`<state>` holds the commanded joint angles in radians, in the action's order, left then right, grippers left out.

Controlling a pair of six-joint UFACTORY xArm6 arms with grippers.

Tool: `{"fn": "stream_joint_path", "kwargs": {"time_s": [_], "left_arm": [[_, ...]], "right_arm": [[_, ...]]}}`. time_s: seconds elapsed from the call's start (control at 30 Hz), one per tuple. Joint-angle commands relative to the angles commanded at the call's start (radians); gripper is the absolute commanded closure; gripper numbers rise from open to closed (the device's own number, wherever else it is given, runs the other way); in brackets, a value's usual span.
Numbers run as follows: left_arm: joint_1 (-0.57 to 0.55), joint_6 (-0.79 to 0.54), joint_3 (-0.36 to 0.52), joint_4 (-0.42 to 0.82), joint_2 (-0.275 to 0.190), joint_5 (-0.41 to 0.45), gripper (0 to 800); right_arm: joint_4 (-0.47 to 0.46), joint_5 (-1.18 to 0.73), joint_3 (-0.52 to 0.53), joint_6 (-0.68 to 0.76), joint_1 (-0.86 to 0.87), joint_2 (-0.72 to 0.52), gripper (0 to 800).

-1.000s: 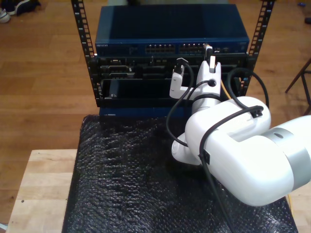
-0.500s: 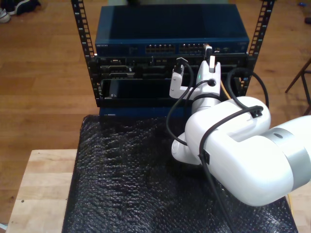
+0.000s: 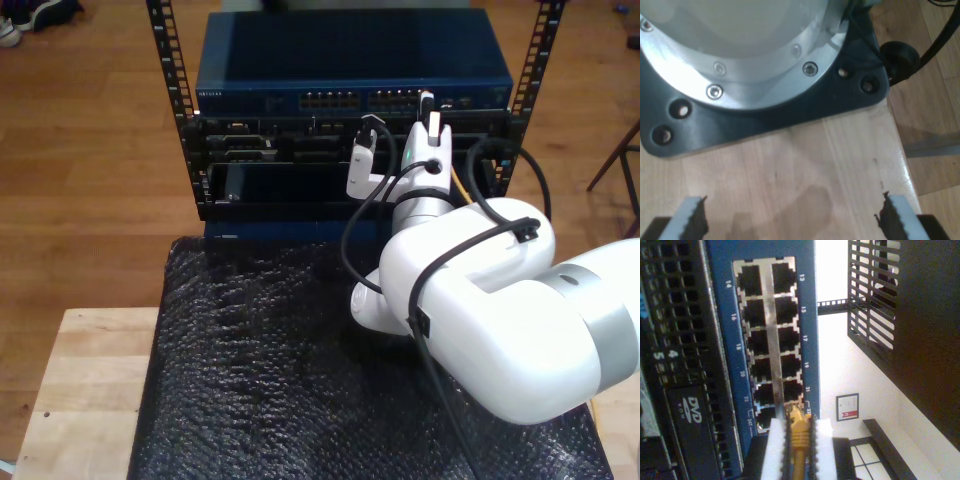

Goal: Grab the cable and plug it in

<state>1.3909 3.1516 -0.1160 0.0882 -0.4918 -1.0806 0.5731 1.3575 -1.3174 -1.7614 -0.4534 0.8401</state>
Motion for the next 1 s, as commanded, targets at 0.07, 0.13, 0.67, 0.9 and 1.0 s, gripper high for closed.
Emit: {"fn": "stream_joint_path", "kwargs": {"time_s": [0.07,0.13,0.67,0.9,1.0], "left_arm": [[0.000,0.000,0.000,0.000,0.000,0.000,0],[0.000,0.000,0.000,0.000,0.000,0.000,0],[0.000,0.000,0.000,0.000,0.000,0.000,0],[0.000,0.000,0.000,0.000,0.000,0.000,0],[0.000,0.000,0.000,0.000,0.000,0.000,0]], "right_arm": [[-0.002,-0.011,-0.002,0.000,0.000,0.000,800],[-0.002,-0.014,-0.003,0.000,0.000,0.002,800],[-0.003,-0.014,-0.015,0.000,0.000,0.011,800],[-0.005,-0.014,-0.018,0.000,0.003,0.011,800],[-0.005,-0.012,-0.018,0.000,0.005,0.009,800]]}}
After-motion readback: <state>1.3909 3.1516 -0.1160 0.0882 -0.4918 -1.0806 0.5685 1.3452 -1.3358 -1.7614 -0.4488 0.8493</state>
